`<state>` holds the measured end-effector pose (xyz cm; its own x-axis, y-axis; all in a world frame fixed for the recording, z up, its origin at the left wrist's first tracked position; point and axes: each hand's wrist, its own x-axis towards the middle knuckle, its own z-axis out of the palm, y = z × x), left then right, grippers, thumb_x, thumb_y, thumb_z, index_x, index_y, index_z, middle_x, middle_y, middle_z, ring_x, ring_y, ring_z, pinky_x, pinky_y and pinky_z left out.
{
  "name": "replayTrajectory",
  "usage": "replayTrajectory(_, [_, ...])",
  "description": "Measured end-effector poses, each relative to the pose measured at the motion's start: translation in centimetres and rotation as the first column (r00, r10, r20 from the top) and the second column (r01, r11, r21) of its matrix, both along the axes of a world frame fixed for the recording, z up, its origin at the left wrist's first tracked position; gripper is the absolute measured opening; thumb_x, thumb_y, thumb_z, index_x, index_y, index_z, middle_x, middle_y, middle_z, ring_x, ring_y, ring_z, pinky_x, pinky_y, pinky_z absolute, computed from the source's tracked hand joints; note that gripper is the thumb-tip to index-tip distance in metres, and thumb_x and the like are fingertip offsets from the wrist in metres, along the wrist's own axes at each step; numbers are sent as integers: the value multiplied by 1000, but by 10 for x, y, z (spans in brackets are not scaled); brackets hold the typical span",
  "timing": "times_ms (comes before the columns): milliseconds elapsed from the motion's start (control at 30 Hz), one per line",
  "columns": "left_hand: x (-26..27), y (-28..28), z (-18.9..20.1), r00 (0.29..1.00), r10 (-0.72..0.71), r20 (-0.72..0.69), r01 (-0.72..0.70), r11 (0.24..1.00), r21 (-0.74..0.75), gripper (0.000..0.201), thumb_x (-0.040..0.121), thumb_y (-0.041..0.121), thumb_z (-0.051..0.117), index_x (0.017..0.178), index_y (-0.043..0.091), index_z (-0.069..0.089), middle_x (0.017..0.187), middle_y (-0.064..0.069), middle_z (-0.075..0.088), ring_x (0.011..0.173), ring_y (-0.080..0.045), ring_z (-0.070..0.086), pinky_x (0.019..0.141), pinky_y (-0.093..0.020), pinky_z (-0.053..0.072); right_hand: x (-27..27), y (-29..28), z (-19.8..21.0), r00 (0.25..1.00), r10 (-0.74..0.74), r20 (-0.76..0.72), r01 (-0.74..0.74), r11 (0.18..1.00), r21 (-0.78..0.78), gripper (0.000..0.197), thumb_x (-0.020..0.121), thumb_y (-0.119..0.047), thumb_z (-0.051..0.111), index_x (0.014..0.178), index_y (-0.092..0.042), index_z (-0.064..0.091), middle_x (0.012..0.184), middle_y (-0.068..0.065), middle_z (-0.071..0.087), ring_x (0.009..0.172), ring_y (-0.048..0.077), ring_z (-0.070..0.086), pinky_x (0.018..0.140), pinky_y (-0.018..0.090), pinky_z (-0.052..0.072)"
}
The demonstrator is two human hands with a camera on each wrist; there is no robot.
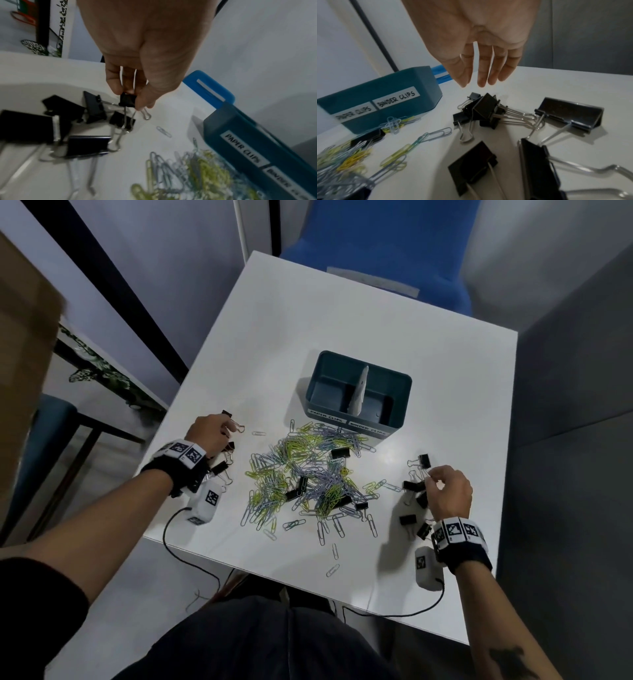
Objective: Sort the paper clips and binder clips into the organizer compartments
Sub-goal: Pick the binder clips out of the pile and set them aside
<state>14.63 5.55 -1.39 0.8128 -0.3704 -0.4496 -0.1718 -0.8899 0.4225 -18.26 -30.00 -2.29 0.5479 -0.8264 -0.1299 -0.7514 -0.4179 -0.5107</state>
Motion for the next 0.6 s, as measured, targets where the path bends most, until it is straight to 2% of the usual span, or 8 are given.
replayTrajectory(100, [-9,3,-6,985,-124,123,108,986,131,36,78,-7,56,103,16,65,112,-11,61,106,-32,52,84,-41,49,-2,15,7,993,91,81,-82,991,-109,14,83,-7,62,95,-11,66,91,11,63,89,30,55,74,29,38])
replayTrajectory(200, [-24,-1,-8,900,-322,295,282,944,170,37,79,0,61,114,9,62,121,-14,54,113,-35,43,91,-46,40,-9,39,9,976,179,123,-168,981,-93,13,84,-7,62,96,-10,66,94,9,63,79,25,60,71,28,45])
replayTrajectory(267, [-38,-6,-12,863,-433,260,407,901,150,45,85,7,60,129,7,53,137,-17,47,127,-33,39,103,-45,38,-17,57,2,971,217,103,-215,976,-32,14,86,-10,62,99,-11,66,101,7,65,77,23,63,69,35,53])
replayTrajectory(367, [-65,-16,-19,838,-526,148,497,846,192,59,98,26,46,149,8,23,157,-15,19,145,-29,17,118,-41,20,-30,82,-9,959,281,-23,-280,959,51,25,88,-16,61,112,-11,63,113,10,62,94,26,62,79,38,54])
replayTrajectory(467, [-97,-26,-22,834,-551,43,531,820,215,64,103,38,28,151,5,2,159,-14,-6,147,-28,-3,118,-37,5,-39,102,-16,944,311,-110,-303,950,80,39,86,-16,64,123,-7,56,126,15,56,114,31,53,93,39,47])
replayTrajectory(533, [-117,-30,-24,816,-578,31,563,805,188,65,103,39,21,150,3,-3,157,-15,-13,146,-27,-9,118,-35,0,-40,115,-18,935,323,-148,-314,946,81,41,87,-20,64,124,-7,52,129,16,53,117,33,49,93,40,47])
replayTrajectory(600, [-131,-32,-29,801,-598,22,592,797,117,64,103,38,20,150,2,-6,157,-16,-15,146,-26,-13,120,-38,1,-35,126,-21,913,375,-159,-366,927,84,37,87,-20,63,120,-8,50,128,17,49,115,34,48,91,41,50])
